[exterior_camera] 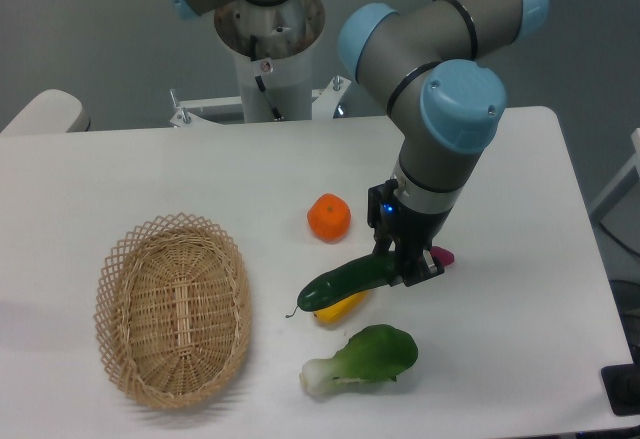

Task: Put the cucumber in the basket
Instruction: 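Lift the green cucumber with the gripper away from the yellow pepper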

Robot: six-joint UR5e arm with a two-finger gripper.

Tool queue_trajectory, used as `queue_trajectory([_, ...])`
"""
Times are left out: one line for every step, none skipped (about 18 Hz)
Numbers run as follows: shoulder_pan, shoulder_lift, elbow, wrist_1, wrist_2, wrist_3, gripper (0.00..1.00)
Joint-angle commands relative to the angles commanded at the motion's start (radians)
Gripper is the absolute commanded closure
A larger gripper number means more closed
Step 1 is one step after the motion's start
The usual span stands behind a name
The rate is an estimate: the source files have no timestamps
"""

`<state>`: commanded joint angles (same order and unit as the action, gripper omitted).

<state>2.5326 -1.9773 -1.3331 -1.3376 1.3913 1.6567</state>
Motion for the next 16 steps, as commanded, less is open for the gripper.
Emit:
queue_trajectory([0.000, 0.000, 0.002, 0.000, 0.002, 0.000, 0.83])
queue_trajectory([0.000, 0.000, 0.002, 0.000, 0.005, 0.000, 0.83])
queue_trajectory([-0.003, 0.000, 0.002, 0.000, 0.005, 0.000, 0.83])
queue_trajectory([-0.005, 0.000, 0.000, -0.002, 0.005, -0.002, 0.83])
queue_trajectory([-0.014, 0.002, -0.005, -0.002, 0.006, -0.002, 0.83])
queue_trajectory([-0.017, 0.003, -0.011, -0.002, 0.008, -0.003, 0.83])
queue_trajectory([-0.020, 0.008, -0.015, -0.003, 0.008, -0.011, 0.83])
queue_trajectory([-0.023, 0.014, -0.021, -0.005, 0.009, -0.035, 0.83])
queue_trajectory([-0.040, 0.018, -0.029, -0.002, 0.009, -0.064, 0.83])
queue_trajectory([-0.055, 0.026, -0.035, -0.002, 0.011, -0.087, 0.83])
queue_trajectory([-0.069, 0.031, -0.046, 0.000, 0.015, -0.107, 0.83])
queue_trajectory([-0.081, 0.038, -0.061, 0.003, 0.024, -0.136, 0.83])
queue_trajectory([-0.100, 0.046, -0.081, 0.005, 0.034, -0.178, 0.83])
queue_trajectory([-0.121, 0.051, -0.098, 0.011, 0.044, -0.231, 0.83])
queue_trajectory([-0.144, 0.052, -0.116, 0.017, 0.054, -0.285, 0.83])
queue_trajectory([-0.164, 0.060, -0.132, 0.021, 0.070, -0.337, 0.83])
